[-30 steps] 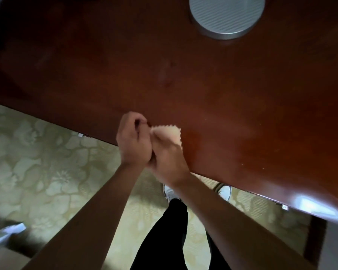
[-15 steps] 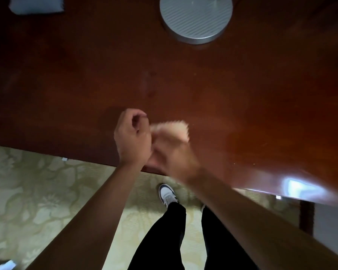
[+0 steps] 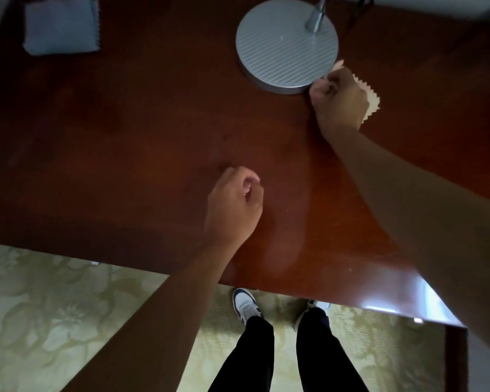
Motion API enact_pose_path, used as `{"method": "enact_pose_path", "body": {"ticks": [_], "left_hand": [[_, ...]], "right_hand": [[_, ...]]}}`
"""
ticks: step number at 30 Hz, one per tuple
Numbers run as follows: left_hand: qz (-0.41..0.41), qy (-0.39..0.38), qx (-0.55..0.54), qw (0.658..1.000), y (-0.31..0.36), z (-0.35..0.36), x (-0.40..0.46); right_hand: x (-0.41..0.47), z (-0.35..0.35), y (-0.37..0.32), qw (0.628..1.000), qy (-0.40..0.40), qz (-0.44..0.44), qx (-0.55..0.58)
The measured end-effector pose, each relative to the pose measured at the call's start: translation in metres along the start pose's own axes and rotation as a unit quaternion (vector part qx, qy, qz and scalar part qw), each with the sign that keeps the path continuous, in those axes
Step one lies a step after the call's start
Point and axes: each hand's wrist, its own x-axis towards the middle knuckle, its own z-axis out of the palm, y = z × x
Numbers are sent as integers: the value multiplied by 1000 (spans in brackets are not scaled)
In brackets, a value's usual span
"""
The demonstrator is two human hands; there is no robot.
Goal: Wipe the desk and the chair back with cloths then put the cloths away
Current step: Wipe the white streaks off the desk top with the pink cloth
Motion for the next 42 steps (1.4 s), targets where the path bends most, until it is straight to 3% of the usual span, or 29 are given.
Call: {"method": "enact_pose_path", "body": {"ticks": [3,8,14,17,20,22,24,27,33,38,42], "left_hand": [[-5,15,-1,1000,-8,-3,1],[-60,61,-60,995,-7,-2,8],[-40,-9,-14,999,-7,-8,2],[-9,-33,2,999,-8,-7,-14],[12,-12,1,1000,-11,-7,-21],[14,3,-10,1000,-14,-7,-23],[4,29,-27,999,-15,-7,-23],[-8,70,-21,997,-14,-3,-25],[12,45,13,999,10,25,-56],[25,37,25,999,41,67,-82],[50,-7,27,998,70,99,-89]], "right_hand": [[-34,5,11,996,-24,-82,30],[-109,4,1,965,-142,-197,103],[-263,-32,33,921,-242,-279,124],[-298,-37,44,931,-202,-268,146],[-253,-35,23,966,-125,-172,148],[-208,-23,12,976,-96,-153,121],[-183,-10,6,980,-93,-164,70],[-213,-2,18,975,-97,-195,38],[-284,-26,68,952,-53,-301,32],[-263,-67,125,958,-14,-288,-1],[-228,-109,184,974,32,-223,-23]]}}
